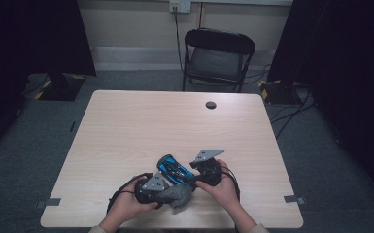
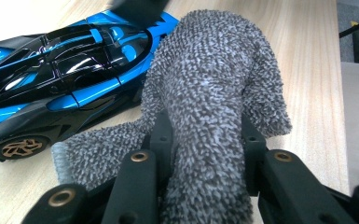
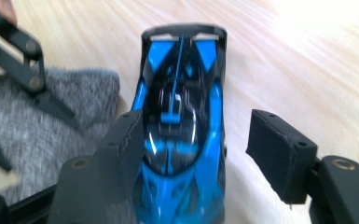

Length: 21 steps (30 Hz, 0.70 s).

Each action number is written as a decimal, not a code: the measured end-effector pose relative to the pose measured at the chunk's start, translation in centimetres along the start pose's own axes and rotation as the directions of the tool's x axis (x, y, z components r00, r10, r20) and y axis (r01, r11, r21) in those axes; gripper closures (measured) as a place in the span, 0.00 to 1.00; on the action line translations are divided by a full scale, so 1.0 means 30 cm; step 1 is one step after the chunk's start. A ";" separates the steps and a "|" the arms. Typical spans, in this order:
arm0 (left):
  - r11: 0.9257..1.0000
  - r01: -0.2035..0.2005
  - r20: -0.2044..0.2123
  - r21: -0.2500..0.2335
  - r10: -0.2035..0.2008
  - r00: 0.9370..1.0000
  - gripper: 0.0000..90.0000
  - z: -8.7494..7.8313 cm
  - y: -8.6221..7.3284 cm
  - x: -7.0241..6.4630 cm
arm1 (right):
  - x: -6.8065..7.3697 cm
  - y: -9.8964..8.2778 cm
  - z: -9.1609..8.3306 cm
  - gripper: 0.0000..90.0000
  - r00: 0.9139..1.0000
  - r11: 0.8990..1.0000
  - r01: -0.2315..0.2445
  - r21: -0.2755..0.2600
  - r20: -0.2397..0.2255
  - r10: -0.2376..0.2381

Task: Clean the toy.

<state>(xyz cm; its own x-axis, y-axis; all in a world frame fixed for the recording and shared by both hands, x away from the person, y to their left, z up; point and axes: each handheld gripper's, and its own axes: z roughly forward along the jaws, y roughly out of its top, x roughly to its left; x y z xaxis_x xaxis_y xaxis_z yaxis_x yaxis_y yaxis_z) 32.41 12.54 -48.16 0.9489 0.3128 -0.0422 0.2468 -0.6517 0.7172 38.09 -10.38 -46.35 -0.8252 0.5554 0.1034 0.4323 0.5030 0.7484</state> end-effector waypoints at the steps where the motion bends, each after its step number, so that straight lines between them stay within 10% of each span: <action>1: 1.000 -0.001 0.000 0.003 0.001 1.000 0.75 0.000 0.001 -0.001 | 0.003 0.010 0.009 0.40 1.000 1.000 0.000 0.001 -0.001 0.000; 21: 0.999 0.039 -0.086 -0.021 -0.041 0.995 0.74 -0.002 -0.014 0.038 | 0.011 0.035 0.107 0.43 0.998 0.996 -0.065 0.054 -0.014 0.066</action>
<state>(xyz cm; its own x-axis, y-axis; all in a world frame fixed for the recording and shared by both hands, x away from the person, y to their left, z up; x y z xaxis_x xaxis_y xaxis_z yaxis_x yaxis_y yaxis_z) 33.38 13.23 -48.46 0.9177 0.3971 -0.0116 0.2794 -0.6246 0.7293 39.44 -7.53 -47.64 -0.7999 0.5780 0.1616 0.5041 0.5010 0.7035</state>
